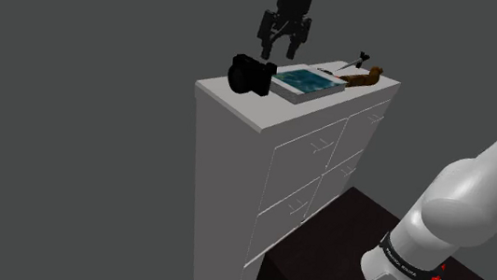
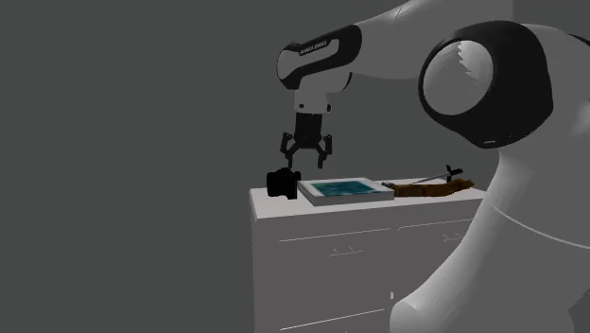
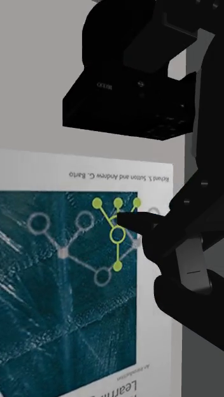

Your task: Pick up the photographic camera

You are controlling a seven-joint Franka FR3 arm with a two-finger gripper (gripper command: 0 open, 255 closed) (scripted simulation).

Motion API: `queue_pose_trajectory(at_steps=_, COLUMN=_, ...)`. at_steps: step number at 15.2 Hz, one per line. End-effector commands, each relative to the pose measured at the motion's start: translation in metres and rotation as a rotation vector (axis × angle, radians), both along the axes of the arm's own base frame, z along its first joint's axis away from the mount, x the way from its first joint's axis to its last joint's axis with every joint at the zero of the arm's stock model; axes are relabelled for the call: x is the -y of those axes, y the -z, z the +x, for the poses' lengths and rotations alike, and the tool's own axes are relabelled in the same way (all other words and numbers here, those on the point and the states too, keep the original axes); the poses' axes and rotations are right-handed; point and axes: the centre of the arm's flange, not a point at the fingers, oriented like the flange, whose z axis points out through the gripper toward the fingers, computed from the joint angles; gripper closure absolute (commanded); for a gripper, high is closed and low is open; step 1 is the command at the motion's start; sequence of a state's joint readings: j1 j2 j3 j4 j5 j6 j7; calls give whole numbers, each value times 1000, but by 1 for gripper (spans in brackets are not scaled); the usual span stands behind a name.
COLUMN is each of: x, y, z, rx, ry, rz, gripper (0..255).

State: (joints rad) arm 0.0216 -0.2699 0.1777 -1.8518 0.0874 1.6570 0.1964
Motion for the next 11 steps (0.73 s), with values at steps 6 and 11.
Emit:
queue_pose_trajectory(at_steps=6, x=-49, y=-4, z=71, rx=2, ry=26, rz=1, gripper=0)
queue_pose_trajectory(at_steps=11, x=-49, y=22, z=71, rx=2, ry=26, rz=1, gripper=0)
